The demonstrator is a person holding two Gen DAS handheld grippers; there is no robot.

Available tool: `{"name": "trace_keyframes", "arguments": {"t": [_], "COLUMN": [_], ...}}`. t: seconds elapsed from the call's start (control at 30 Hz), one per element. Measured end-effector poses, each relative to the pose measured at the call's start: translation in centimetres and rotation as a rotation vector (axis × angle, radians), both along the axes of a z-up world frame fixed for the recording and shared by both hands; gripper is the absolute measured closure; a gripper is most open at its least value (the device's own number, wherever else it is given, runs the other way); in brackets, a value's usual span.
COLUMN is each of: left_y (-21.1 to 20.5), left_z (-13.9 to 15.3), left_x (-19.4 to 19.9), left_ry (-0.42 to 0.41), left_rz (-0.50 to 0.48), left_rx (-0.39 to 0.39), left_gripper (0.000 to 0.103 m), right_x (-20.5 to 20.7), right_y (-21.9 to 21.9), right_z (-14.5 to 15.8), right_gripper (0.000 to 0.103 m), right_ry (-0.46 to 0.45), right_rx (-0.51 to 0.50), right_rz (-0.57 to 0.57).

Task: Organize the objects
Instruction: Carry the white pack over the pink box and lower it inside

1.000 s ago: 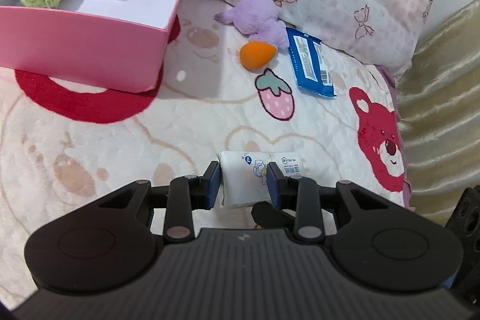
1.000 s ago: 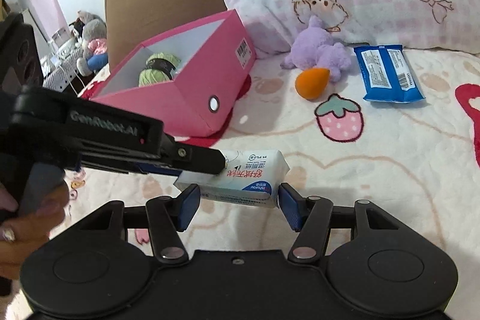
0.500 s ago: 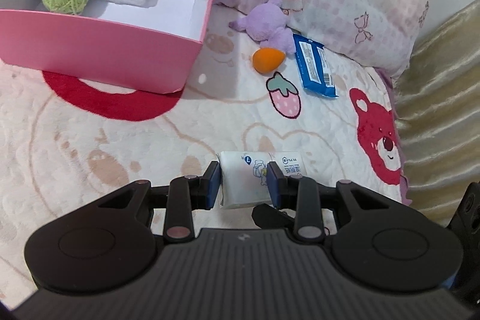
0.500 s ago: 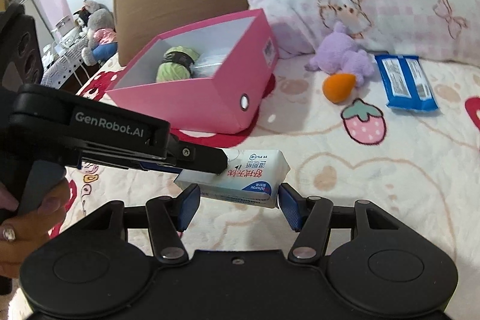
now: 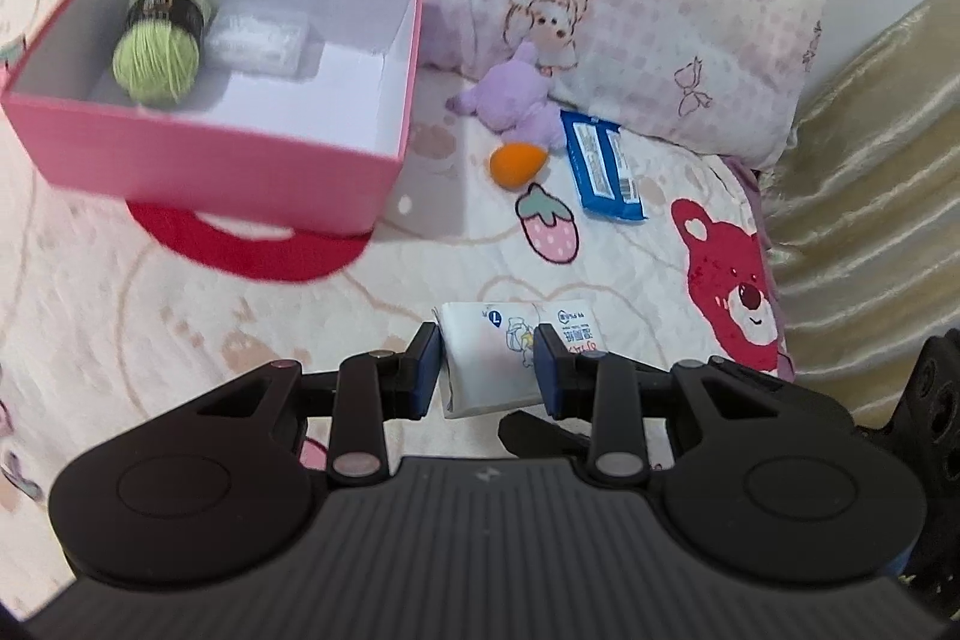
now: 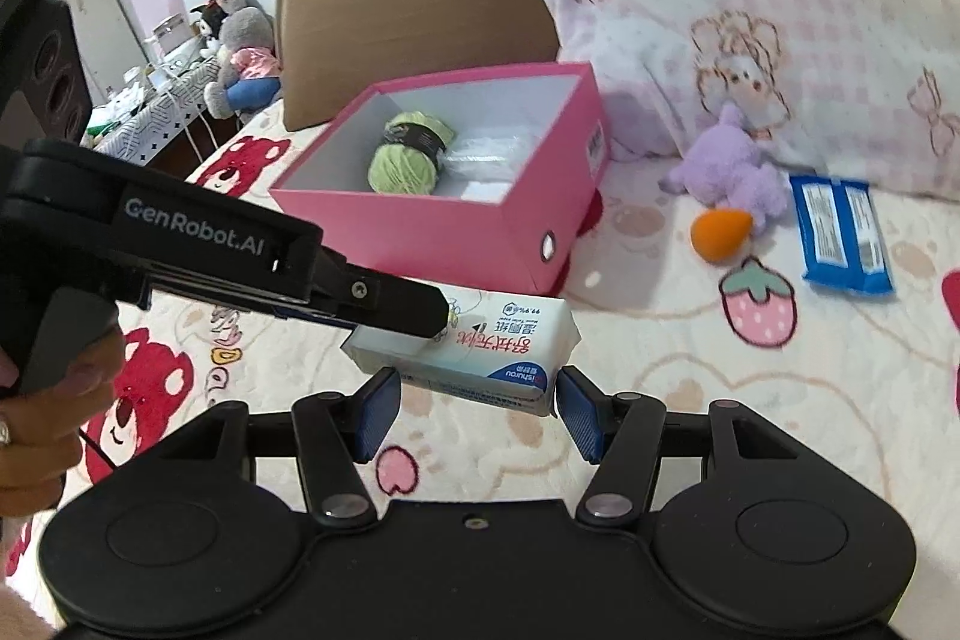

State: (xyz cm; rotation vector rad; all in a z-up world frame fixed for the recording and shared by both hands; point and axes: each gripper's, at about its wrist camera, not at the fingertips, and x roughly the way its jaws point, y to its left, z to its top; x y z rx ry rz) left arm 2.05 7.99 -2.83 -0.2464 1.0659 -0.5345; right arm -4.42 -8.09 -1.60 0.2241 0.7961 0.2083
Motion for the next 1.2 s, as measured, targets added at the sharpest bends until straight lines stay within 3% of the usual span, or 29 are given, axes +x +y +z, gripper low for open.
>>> {"name": "trace_keyframes", "arguments": {"t": [0.17,0.4,0.53,0.7,0.83,1.0,1.2], "left_y": [0.7,3.2,3.9,5.3,5.7,6.9,7.5], "left_z": [1.8,2.1,2.6,2.9,2.6,1.8,1.9], "left_x": [0.7,2.2,3.1,4.8,5.5,7.6,10.4], "left_ry": [-0.037,-0.024,-0.06,-0.063,-0.117,-0.086,-0.132], "left_rz": [0.0,0.044,0.081,0.12,0.15,0.166,0.163], "left_rx": [0.018,0.001,0.066,0.091,0.144,0.11,0.129], "left_gripper": [0.072,0.072,0.071,0.071,0.07,0.07,0.07], "right_x": [1.1,3.2,5.2,7.8,9.5,11.7,15.1], "right_y": [0.9,2.4,3.9,4.4,4.9,5.4,5.9], "right_z": [1.4,1.9,2.3,1.9,1.8,1.3,1.6], "right_gripper": [0.04,0.04,0.04,0.04,0.04,0.04,0.041], "right_ry": [-0.035,-0.056,-0.059,-0.055,-0.048,-0.049,-0.02], "right_rx": [-0.025,-0.026,-0.036,0.005,0.018,-0.013,-0.012], "right_rz": [0.014,0.046,0.092,0.122,0.191,0.207,0.217]}}
